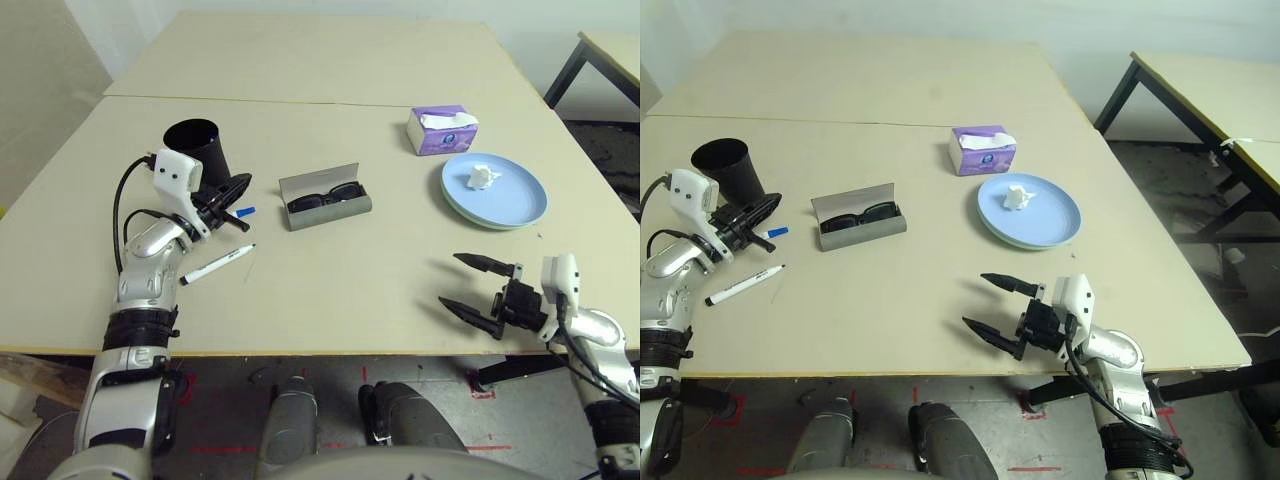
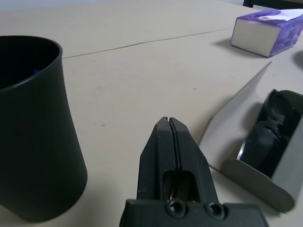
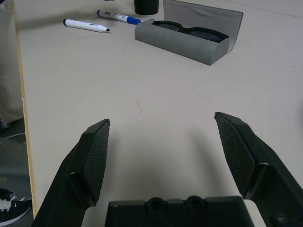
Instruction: Organize and tidy the items on the table.
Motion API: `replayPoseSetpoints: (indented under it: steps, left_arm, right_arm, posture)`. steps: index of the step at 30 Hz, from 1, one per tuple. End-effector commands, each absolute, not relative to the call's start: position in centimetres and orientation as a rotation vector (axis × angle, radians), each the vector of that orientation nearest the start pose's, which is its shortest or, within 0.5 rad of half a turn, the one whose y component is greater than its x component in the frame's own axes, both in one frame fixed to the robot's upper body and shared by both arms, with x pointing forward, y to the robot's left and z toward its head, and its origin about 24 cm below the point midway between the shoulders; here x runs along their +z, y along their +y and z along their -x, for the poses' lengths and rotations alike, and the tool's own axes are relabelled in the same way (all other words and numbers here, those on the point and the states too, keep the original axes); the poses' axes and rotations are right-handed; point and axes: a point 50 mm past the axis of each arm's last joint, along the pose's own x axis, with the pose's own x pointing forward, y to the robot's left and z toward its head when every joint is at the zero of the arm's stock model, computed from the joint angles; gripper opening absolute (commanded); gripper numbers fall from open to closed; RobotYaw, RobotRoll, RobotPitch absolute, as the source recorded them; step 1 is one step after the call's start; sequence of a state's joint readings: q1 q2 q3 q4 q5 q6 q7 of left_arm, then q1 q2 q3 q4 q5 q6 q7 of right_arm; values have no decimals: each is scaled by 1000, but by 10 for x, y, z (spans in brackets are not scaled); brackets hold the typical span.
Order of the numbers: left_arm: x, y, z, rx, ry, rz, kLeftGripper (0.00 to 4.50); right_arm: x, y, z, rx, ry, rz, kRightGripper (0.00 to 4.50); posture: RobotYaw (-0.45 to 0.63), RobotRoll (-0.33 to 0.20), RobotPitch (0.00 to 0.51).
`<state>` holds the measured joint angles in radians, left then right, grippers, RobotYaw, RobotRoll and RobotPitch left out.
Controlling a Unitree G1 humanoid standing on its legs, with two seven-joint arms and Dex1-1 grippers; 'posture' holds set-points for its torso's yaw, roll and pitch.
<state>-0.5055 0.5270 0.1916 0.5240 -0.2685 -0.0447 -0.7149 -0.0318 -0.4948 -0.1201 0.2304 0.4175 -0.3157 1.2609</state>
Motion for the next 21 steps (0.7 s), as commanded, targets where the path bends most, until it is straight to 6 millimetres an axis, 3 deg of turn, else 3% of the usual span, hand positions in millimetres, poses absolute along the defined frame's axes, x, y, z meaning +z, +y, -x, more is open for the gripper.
replayPoseSetpoints:
  steps: [1, 11, 21]
  left_arm:
    - [118, 264, -334, -446, -56, -176, 41]
    - [107, 255, -343, -469, -45, -144, 41]
    - [105, 244, -352, -493, -48, -136, 41]
  right_arm:
    - [66, -238, -225, 1054, -106, 191, 4500]
    - [69, -250, -230, 914, -112, 144, 4500]
    - [75, -251, -229, 879, -120, 141, 4500]
  posture:
    - [-45, 0, 138]
    - [-50, 0, 133]
    - [-78, 0, 124]
